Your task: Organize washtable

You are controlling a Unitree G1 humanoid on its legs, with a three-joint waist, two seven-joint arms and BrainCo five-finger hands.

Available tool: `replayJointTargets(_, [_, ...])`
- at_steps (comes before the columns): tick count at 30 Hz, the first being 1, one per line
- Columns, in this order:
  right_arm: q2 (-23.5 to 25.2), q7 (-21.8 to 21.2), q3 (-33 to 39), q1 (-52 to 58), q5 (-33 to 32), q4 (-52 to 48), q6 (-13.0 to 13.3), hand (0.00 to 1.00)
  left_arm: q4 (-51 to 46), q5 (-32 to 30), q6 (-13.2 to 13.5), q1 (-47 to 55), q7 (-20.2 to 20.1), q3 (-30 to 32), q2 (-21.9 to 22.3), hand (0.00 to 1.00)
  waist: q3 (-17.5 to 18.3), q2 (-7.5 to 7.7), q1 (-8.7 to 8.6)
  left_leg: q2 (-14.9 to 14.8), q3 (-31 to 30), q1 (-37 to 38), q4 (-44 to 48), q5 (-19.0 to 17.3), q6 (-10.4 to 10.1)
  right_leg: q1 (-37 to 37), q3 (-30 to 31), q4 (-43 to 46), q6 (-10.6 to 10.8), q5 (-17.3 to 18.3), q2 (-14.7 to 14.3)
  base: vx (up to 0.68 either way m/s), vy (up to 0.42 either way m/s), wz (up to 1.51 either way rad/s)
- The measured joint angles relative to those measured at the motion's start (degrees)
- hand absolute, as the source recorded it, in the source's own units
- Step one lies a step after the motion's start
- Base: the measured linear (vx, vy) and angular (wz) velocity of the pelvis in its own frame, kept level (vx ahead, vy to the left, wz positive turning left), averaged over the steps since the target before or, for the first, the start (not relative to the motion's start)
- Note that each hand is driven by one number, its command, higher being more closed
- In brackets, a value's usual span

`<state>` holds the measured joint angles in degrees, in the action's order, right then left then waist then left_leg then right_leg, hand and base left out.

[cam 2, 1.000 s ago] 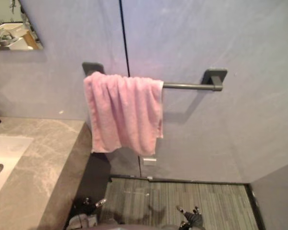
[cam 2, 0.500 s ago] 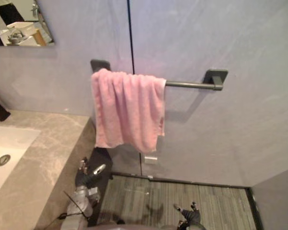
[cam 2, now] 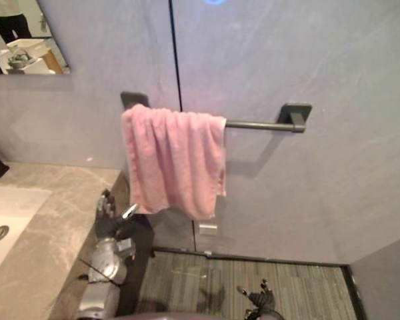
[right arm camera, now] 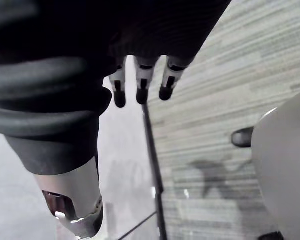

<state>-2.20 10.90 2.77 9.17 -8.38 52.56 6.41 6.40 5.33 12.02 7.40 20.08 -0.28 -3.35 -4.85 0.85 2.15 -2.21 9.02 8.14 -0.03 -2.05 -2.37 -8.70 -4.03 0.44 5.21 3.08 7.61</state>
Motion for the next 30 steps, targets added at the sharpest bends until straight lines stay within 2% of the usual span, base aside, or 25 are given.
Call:
replayJointTargets(4, [-0.7,-1.0,-1.1,-0.5,0.0,0.0,0.0,0.00,1.6,0.2,0.6,-3.8,0.1,1.3,-2.5,0.00,0.0,0.04,-1.23,0.1,-0.5,-0.4,-0.1,0.0,0.0,0.2,0.2,-0.7,0.0,-0.6,0.0,-0.04,-0.013,-0.03])
replayJointTargets(14, [-1.5,-1.4,-1.2,-1.0,0.0,-0.1,-0.1,0.00,5.1,1.5,0.8,-7.9,-0.2,3.3,-6.2,0.00,-0.2,0.84,-2.43,0.5,-0.5,-1.3,-0.3,0.0,0.0,1.5,2.1,-3.1,0.4,-2.6,0.1,-0.03,-0.007,-0.10])
replayJointTargets(18, [-2.3,-2.4,-1.6,-2.4,0.1,-0.8,-0.1,0.00,7.5,1.9,1.6,-9.3,-1.6,4.5,-7.3,0.00,-0.3,0.83,-2.90,0.5,-1.3,-2.0,-0.3,0.0,0.0,1.9,3.0,-4.6,0.4,-4.1,0.0,-0.02,-0.024,-0.14])
replayJointTargets(25, [-2.8,-2.5,-2.3,-2.1,0.1,-5.7,-0.1,0.00,11.0,3.1,2.3,-11.6,-3.9,4.3,-8.9,0.00,-0.4,1.13,-3.23,0.6,-1.5,-1.9,-0.3,0.0,0.0,2.1,3.1,-4.6,0.5,-4.2,0.1,-0.05,-0.020,-0.01])
replayJointTargets(28, [-2.8,-3.4,-3.5,-2.3,0.1,-6.9,-0.1,0.00,12.4,3.1,2.3,-13.2,-5.1,4.2,-9.4,0.00,-0.5,1.53,-3.67,0.9,-1.6,-1.9,-0.3,0.0,0.0,2.1,3.2,-4.7,0.7,-4.3,0.3,-0.04,-0.012,-0.01])
replayJointTargets(30, [-2.7,-3.5,-3.9,-2.5,0.1,-7.0,-0.1,0.00,14.6,3.1,1.4,-14.0,-6.2,2.2,-10.6,0.00,-0.6,1.67,-4.50,1.1,-1.6,-2.0,-0.3,0.0,0.0,2.2,3.4,-4.8,1.0,-4.5,0.5,-0.03,-0.001,-0.04])
